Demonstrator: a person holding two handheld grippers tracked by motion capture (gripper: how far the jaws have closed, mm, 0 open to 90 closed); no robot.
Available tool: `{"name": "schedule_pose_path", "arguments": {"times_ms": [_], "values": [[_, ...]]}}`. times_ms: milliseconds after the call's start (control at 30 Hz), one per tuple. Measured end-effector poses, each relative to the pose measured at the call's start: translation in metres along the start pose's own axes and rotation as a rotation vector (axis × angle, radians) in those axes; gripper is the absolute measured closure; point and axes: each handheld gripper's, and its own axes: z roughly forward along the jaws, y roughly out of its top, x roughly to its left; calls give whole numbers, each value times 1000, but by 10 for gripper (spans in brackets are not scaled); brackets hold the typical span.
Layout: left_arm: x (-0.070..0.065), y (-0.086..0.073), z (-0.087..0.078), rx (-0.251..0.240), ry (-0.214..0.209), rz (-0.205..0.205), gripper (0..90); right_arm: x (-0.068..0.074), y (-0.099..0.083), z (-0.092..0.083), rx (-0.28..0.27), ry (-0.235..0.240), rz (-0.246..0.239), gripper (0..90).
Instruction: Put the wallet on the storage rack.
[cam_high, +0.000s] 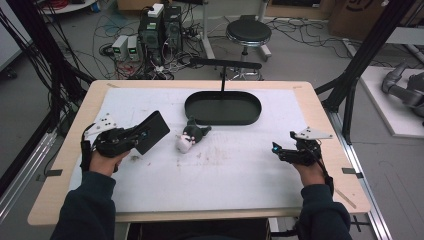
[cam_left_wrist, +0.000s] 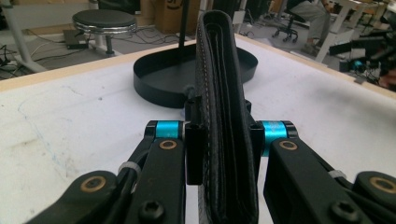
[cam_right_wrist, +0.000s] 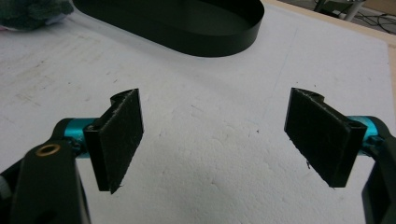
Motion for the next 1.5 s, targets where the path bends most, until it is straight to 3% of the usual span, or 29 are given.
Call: {"name": "schedule_pose_path", "arguments": {"times_ms": [300, 367, 400, 467, 500, 533, 567, 633, 667, 933, 1100, 1300, 1367, 1500], "values": [[-3, 54, 34, 10, 23, 92, 767, 1, 1, 0, -8, 2, 8, 199], [2, 75, 55, 35, 46, 112, 767, 1, 2, 0, -10, 5, 8, 199], [2, 75, 55, 35, 46, 112, 767, 1, 2, 0, -12, 6, 3, 199], [6, 90, 77, 38, 50, 122, 767, 1, 2, 0, -10, 4, 7, 199], [6, 90, 77, 38, 50, 122, 767, 1, 2, 0, -10, 4, 7, 199], [9, 95, 93, 55, 43, 128, 767, 0, 1, 0, -15, -1, 14, 198], [9, 95, 93, 55, 43, 128, 767, 0, 1, 0, -15, -1, 14, 198], [12, 93, 119, 98, 43, 156, 767, -2, 1, -1, -22, -2, 21, 198], [12, 93, 119, 98, 43, 156, 767, -2, 1, -1, -23, 0, 23, 198], [12, 77, 176, 199, 40, 199, 766, -3, 0, -3, -35, -7, 24, 198], [17, 76, 204, 217, 59, 196, 766, -3, 0, -3, -40, -12, 31, 198], [21, 65, 234, 275, 140, 243, 766, -5, 0, -5, -49, -18, 42, 198], [19, 68, 241, 297, 215, 307, 767, -5, -1, -4, -45, -16, 44, 198], [19, 66, 254, 308, 223, 335, 768, -6, -2, -4, -47, -19, 49, 199]]}}
